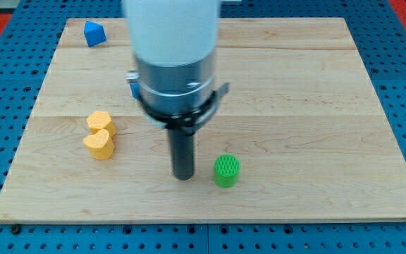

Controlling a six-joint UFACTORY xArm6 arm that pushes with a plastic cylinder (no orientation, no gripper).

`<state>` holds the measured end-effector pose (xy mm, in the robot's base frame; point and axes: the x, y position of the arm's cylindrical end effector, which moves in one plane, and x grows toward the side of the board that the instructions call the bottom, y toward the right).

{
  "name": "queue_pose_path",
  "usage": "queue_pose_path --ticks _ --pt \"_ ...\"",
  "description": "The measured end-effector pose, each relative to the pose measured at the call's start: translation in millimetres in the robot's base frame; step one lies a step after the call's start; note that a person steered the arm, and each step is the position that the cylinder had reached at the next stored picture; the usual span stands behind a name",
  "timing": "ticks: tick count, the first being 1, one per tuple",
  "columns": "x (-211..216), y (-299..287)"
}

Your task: Place the green circle right to the green star

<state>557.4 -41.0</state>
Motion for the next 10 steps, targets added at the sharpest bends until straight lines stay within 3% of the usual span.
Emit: queue_pose_path --ticks 1,2,3,4,8,10 --pt "8 59" --pt "-40 133" --pt "-33 191" --pt "-3 200" --pt "-236 290" --pt "-323 276"
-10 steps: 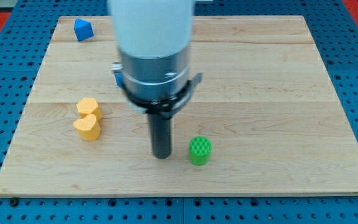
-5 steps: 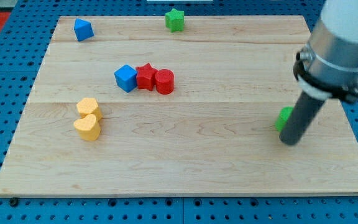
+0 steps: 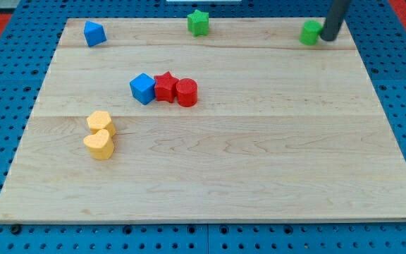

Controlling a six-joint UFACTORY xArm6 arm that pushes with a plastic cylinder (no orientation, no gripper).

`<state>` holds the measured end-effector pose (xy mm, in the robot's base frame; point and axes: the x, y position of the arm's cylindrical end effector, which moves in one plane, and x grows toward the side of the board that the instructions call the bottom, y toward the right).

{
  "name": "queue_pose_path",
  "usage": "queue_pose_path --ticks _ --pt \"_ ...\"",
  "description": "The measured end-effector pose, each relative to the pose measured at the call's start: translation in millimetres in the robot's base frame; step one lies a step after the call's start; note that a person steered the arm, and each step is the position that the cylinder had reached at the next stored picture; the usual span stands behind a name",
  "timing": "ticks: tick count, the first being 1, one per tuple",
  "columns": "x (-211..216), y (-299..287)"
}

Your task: Place the green circle right to the green star

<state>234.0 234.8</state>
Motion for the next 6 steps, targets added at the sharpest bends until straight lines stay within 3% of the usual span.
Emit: queue_pose_path --ticks 1,3,5,6 --pt "1 46" --pt "7 42" --pt "54 -56" --pt "54 -56"
